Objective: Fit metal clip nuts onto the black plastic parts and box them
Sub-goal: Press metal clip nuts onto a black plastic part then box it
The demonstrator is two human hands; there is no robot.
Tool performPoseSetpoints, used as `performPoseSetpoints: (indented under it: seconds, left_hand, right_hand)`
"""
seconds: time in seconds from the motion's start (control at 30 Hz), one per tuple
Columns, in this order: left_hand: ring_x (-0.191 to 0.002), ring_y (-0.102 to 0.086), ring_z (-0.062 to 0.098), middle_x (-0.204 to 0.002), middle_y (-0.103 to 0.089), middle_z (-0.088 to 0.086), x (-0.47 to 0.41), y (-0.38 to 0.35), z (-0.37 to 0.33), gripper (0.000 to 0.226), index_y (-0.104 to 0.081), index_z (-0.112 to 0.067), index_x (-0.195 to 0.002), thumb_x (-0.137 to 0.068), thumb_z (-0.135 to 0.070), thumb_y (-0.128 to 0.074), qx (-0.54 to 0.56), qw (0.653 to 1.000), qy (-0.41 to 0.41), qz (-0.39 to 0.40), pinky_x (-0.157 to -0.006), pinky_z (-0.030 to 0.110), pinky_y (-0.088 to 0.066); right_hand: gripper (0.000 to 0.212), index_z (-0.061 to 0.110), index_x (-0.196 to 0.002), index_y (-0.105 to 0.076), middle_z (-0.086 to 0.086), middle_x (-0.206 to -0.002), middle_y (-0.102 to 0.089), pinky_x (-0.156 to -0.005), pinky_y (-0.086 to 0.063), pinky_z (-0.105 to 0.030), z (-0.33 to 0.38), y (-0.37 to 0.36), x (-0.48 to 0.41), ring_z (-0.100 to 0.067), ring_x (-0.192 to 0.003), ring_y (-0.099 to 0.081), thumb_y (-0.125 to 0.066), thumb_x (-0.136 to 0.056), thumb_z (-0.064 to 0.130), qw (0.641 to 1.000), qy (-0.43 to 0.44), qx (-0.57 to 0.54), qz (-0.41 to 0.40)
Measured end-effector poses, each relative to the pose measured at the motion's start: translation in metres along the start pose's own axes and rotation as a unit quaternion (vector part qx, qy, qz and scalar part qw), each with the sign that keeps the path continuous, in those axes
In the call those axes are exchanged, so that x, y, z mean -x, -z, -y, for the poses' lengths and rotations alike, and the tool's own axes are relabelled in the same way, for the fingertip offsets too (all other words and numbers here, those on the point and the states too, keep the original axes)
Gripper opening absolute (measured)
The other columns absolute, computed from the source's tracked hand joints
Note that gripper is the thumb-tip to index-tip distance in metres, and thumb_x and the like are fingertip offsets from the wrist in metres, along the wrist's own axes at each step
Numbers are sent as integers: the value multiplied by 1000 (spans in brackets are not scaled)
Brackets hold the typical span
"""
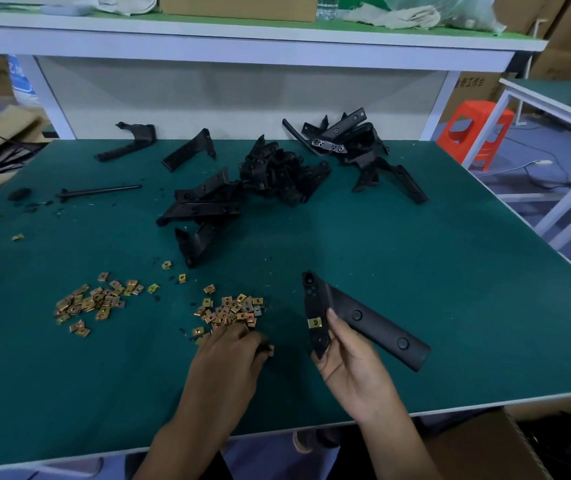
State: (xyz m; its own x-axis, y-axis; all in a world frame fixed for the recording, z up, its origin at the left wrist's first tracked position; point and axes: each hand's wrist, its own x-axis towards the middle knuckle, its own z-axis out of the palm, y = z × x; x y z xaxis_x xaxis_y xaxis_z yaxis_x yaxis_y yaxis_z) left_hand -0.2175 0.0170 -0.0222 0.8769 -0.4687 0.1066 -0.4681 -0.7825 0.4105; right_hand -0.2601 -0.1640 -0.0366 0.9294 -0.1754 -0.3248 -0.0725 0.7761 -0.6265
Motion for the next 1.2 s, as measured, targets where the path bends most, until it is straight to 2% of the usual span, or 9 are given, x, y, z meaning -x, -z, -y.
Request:
performPoseSetpoints:
  seconds: [0.27, 0.47, 0.63, 0.77, 0.83, 0.9, 0.97, 1.13, 1.2]
  left_hand:
    - [-91, -46, 10, -98, -59, -13, 2, 1, -7, 11, -53, -28, -98, -96, -30, -63, 50, 999, 4, 5, -77, 25, -35]
    - [-104, -52, 5, -110, -61, -17, 0, 0, -10, 20, -64, -25, -118, -99, -27, -61, 150, 988, 31, -22, -86, 22, -39]
    - [-95, -57, -3, -98, -63, -25, 0, 6, -10, 15, -63, -32, -104, -101, -19, -56, 188, 982, 17, -19, -76, 11, -38]
    - [-98, -52, -18, -108, -62, -27, -1, 7, -12, 27, -66, -33, -124, -102, -21, -54, 218, 976, 21, -22, -81, 3, -36]
    - [-95, -54, -21, -103, -62, -33, -2, 7, -13, 27, -63, -37, -124, -100, -25, -59, 256, 965, 46, -33, -79, 2, -38]
    - [-90, -61, -13, -90, -67, -31, -4, 6, -14, 15, -64, -38, -107, -97, -27, -63, 308, 948, 73, -41, -75, 8, -43]
    - [-81, -65, -1, -88, -68, -23, -8, 7, -17, 15, -64, -39, -95, -97, -24, -62, 348, 933, 76, -44, -69, 16, -50]
    - [-71, -67, 9, -80, -70, -6, -17, 5, -20, 17, -66, -35, -92, -98, -19, -61, 433, 894, 109, -33, -70, 29, -57]
    - [-73, -68, 9, -84, -73, -4, -19, 4, -21, 16, -72, -33, -92, -97, -21, -63, 482, 865, 135, -27, -71, 26, -58]
  right_hand:
    - [32, 10, -108, -78, -11, -101, -75, -58, -57, -23, -1, 2, 0, -17, -75, -72, -77, -77, 20, 1000, 0, -5, 3]
    - [32, 9, -111, -77, -12, -106, -74, -65, -58, -24, -1, 4, -1, -18, -80, -72, -76, -81, 21, 1000, -1, -3, 11]
    - [32, 10, -110, -78, -10, -103, -76, -65, -58, -24, 0, 2, 0, -15, -78, -72, -76, -80, 22, 1000, 2, 7, 16]
    - [49, 3, -126, -69, -17, -119, -70, -79, -53, -32, 0, 2, 1, -24, -93, -66, -75, -82, 24, 1000, -4, 18, 6]
    - [44, 4, -121, -72, -16, -115, -72, -74, -55, -30, 1, 2, 1, -22, -89, -68, -76, -81, 23, 1000, -5, 15, 8]
    - [37, 7, -114, -76, -14, -108, -74, -64, -58, -25, 1, 3, 1, -18, -81, -72, -76, -80, 22, 1000, -5, 9, 13]
    - [41, 6, -118, -74, -14, -110, -74, -67, -58, -26, 1, 4, 1, -19, -84, -72, -77, -80, 23, 1000, -4, 14, 18]
    - [39, 8, -116, -75, -13, -110, -72, -72, -55, -29, -1, 5, 1, -20, -87, -70, -77, -81, 24, 999, -5, 30, 22]
    - [39, 8, -114, -76, -13, -109, -72, -70, -56, -28, 0, 5, 1, -19, -85, -70, -80, -79, 26, 999, -6, 32, 29]
